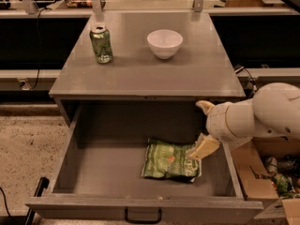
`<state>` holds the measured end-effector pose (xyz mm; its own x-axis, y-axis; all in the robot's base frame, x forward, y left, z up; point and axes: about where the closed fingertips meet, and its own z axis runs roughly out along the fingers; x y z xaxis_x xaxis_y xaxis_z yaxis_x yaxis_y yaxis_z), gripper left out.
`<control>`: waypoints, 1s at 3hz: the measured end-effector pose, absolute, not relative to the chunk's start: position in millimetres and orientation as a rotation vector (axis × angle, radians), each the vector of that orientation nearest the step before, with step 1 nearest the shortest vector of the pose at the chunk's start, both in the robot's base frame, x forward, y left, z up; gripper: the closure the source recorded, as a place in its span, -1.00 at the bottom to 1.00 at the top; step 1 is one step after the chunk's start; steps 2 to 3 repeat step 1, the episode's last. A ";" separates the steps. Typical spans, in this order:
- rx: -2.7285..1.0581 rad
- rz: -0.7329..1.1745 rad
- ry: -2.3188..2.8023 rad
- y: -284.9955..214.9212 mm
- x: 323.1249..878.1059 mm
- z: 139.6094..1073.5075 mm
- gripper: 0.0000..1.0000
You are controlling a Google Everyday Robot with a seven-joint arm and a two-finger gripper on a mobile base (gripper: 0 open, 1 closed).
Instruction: Place green jalapeno chip bag into top drawer
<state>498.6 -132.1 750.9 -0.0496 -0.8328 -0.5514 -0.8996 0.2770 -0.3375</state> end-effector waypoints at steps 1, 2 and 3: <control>-1.542 0.100 1.881 -157.8 481.6 786.3 -1.00; -1.542 0.100 1.881 -157.8 481.6 786.3 -1.00; -1.542 0.100 1.881 -157.8 481.6 786.3 -1.00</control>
Offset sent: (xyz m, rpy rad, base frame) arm 0.0000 0.0000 0.0000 0.0000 0.0000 0.0000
